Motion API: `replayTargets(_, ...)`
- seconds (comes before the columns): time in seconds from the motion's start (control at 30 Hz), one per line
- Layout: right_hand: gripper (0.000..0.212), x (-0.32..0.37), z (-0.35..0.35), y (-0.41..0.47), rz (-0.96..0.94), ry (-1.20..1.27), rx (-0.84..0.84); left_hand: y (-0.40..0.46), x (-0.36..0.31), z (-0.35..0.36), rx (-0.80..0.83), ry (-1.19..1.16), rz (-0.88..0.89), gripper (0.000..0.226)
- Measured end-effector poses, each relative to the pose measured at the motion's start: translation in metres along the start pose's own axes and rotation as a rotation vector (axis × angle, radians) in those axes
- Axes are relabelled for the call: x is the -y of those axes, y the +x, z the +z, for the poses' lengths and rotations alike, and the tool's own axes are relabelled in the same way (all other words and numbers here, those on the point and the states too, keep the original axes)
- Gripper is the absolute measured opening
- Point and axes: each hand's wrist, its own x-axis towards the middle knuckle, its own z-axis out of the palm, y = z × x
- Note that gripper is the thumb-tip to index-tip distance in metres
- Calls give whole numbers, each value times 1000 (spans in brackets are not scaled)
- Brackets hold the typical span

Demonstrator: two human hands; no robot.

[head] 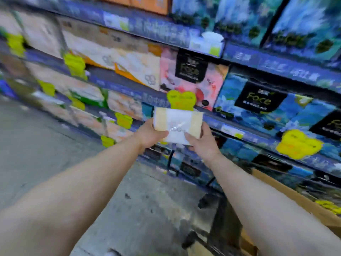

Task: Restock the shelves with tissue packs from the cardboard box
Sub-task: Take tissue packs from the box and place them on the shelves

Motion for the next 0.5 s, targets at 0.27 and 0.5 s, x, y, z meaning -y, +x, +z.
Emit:
replayTargets(0.27,99,156,308,44,-241,70,371,-75,33,-330,-487,-78,39,66)
replayTargets(0.5,65,246,487,69,-326,152,617,-114,35,-496,-718,-145,106,27)
